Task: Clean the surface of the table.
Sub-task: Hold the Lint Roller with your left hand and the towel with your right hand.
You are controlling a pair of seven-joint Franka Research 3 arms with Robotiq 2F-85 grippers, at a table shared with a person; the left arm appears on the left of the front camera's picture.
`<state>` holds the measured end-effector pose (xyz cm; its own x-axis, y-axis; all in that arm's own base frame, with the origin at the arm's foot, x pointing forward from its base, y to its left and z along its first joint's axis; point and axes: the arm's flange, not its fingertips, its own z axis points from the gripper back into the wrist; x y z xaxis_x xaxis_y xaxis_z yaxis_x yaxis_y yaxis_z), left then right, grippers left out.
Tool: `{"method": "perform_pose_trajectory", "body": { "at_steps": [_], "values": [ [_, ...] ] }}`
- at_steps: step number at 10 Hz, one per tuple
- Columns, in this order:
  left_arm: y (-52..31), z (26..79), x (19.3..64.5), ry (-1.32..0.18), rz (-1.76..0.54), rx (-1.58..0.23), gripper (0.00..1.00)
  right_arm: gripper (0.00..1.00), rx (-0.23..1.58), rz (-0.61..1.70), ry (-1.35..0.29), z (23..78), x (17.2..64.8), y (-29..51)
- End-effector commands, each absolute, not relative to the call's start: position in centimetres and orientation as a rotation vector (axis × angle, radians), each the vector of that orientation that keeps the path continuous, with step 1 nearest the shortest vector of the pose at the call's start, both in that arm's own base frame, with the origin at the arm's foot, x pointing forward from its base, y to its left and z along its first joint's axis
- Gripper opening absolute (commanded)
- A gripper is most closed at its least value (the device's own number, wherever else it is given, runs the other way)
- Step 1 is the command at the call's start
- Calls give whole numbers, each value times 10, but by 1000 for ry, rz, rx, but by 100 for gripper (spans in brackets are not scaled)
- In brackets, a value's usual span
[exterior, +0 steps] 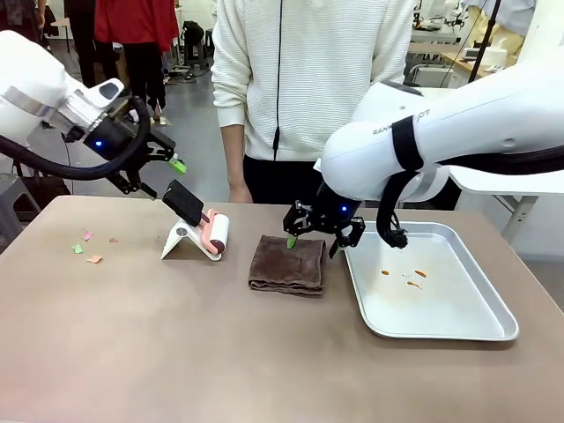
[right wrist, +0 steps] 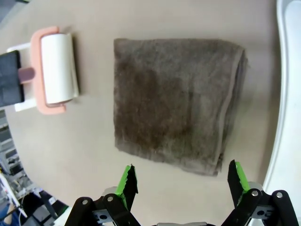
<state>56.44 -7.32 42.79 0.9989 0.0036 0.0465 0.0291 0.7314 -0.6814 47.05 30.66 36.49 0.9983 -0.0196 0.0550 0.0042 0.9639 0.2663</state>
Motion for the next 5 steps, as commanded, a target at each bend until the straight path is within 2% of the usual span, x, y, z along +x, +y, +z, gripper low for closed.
{"method": "perform_pose_trajectory", "body": {
  "at_steps": [1, 5],
  "values": [
    [-83, 425, 574, 1, 10, -699, 100, 100, 208, -51, -73, 358, 490, 323],
    [-97, 414, 577, 74, 1, -672, 100, 100, 167, -90, -51, 341, 507, 331]
  ]
}}
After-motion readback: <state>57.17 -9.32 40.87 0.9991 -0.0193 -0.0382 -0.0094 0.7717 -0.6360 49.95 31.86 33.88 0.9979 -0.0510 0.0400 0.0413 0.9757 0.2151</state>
